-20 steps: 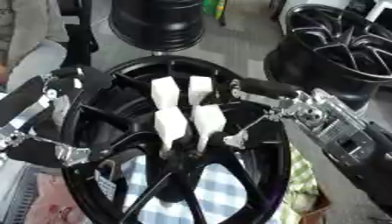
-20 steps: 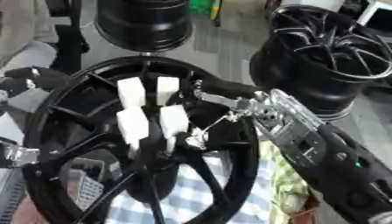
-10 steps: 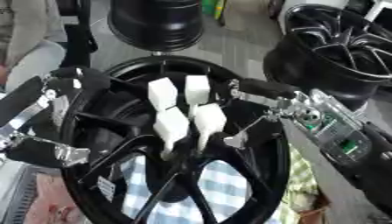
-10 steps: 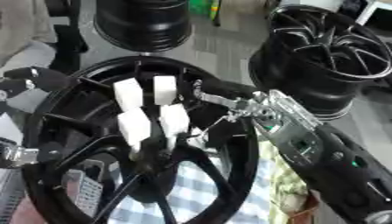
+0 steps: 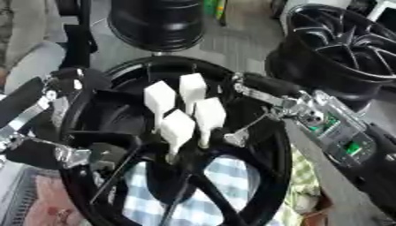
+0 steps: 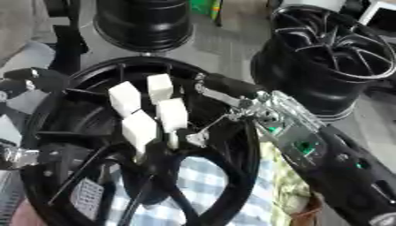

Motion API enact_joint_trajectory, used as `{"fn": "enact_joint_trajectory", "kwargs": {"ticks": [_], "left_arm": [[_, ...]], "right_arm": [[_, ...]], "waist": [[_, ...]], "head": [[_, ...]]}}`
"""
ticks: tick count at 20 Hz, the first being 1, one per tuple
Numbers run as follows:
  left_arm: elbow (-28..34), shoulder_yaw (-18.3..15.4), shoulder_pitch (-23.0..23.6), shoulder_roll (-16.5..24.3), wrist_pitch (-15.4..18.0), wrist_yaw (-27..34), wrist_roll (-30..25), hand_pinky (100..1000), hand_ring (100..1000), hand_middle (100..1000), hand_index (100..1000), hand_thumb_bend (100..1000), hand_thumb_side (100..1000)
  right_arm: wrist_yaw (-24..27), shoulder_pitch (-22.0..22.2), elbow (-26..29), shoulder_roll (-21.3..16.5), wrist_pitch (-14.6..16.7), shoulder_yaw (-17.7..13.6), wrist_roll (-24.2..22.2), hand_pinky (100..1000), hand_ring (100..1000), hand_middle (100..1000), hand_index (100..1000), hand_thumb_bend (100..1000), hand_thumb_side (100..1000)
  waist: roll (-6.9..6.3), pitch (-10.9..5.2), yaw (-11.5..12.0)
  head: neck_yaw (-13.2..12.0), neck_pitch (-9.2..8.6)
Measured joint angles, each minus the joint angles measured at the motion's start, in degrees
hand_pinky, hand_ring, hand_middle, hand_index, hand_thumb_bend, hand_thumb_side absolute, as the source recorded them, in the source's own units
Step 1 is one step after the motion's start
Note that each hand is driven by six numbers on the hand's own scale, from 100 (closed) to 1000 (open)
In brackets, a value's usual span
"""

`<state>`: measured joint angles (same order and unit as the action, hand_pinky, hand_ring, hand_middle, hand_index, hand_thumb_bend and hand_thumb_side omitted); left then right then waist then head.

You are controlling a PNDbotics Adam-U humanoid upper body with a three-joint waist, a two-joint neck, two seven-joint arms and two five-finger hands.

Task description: Pull the pin out of the wheel hub.

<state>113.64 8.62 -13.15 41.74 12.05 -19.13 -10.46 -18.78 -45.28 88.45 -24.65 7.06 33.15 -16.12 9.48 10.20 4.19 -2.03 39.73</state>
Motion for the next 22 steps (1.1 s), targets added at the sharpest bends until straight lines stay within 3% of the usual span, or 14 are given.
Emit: {"fn": "enact_joint_trajectory", "kwargs": {"ticks": [12,22], "left_arm": [[0.00,0.01,0.02,-0.01,-0.12,0.00,-0.07,772,789,808,858,575,625],[0.00,0.03,0.08,-0.04,-0.33,0.00,-0.25,772,790,808,859,570,626]], "right_arm": [[5.94,-0.01,0.08,0.19,-1.14,-0.81,4.05,655,659,437,502,166,196],[7.01,-0.93,-1.26,1.80,-1.06,-4.82,9.66,650,650,434,499,167,178]], "waist": [[0.00,0.01,-0.16],[-0.06,-0.28,-0.19]], "head": [[0.03,0.00],[0.20,0.00]]}}
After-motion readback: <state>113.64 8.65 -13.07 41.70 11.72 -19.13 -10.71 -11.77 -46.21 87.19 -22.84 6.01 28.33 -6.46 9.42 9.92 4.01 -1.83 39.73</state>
